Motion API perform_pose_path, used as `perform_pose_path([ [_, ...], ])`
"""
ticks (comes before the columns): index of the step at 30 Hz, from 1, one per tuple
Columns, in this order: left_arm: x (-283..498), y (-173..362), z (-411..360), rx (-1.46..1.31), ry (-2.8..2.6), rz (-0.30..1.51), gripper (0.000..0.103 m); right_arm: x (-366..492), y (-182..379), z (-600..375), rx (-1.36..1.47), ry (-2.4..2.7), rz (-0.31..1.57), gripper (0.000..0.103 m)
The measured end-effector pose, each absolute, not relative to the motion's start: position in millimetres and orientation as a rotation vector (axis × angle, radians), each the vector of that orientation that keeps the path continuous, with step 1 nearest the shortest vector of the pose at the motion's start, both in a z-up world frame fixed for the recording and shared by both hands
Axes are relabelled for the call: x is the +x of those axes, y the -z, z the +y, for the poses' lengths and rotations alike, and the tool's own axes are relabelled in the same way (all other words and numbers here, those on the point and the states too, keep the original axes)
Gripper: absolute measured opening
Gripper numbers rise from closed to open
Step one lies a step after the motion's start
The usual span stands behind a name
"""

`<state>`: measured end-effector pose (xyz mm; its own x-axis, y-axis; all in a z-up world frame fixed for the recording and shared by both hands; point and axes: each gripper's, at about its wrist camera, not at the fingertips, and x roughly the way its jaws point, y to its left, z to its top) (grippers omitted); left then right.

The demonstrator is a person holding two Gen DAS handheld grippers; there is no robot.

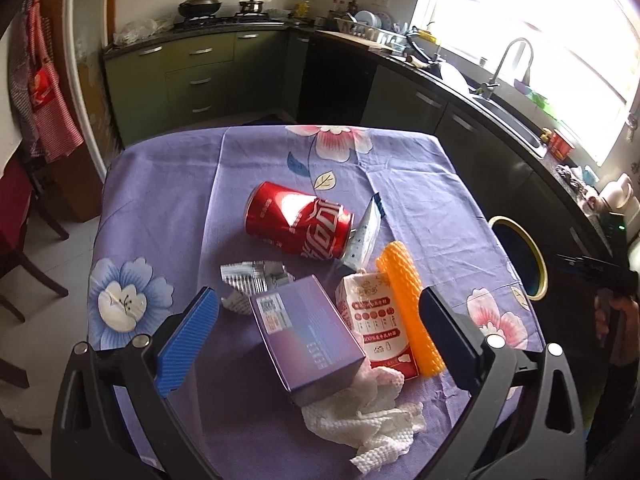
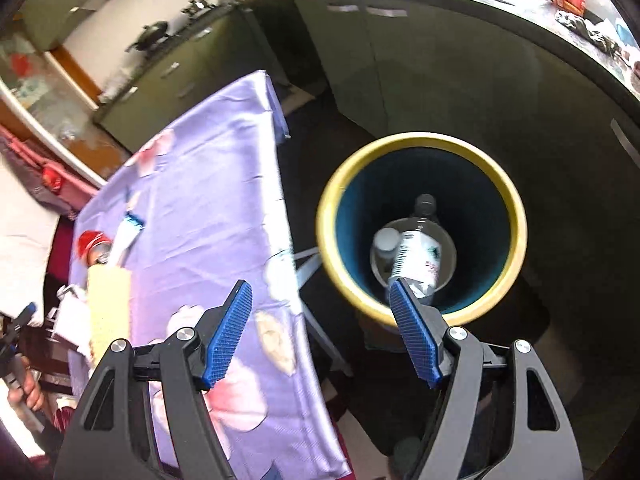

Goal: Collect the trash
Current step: 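Carry the water bottle over the bin and open the right tool, then grasp the purple box with the left tool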

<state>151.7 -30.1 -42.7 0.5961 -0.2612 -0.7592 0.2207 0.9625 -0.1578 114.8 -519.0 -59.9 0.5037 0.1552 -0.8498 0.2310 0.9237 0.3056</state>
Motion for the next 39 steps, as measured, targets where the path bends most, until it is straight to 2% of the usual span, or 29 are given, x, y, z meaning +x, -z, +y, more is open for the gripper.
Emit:
perform_pose_path([
  [9,127.7,68.2,-41.0,-0.060,0.039,0.811,0.095,101.6,61.5,-492.7,0.383,-0.050,1.021,0.071],
  [23,129.5,102.7,-58.6,-0.036,-0.057,0.824,0.095,87.0,71.3,-492.3,0.373,-0.100,1.011,0.071],
  [28,127.6,99.7,-54.7,-0.051,-0.086,0.814,0.081,88.3,73.5,-493.5,0.375,-0.106,1.013,0.071],
  [34,126.9,100.8,-52.1,-0.075,-0.069,0.840,0.056,88.6,73.3,-489.5,0.368,-0.124,1.008,0.071],
  [39,124.7,101.9,-52.0,-0.076,-0.054,0.849,0.052,87.3,71.9,-485.1,0.363,-0.141,1.000,0.071],
])
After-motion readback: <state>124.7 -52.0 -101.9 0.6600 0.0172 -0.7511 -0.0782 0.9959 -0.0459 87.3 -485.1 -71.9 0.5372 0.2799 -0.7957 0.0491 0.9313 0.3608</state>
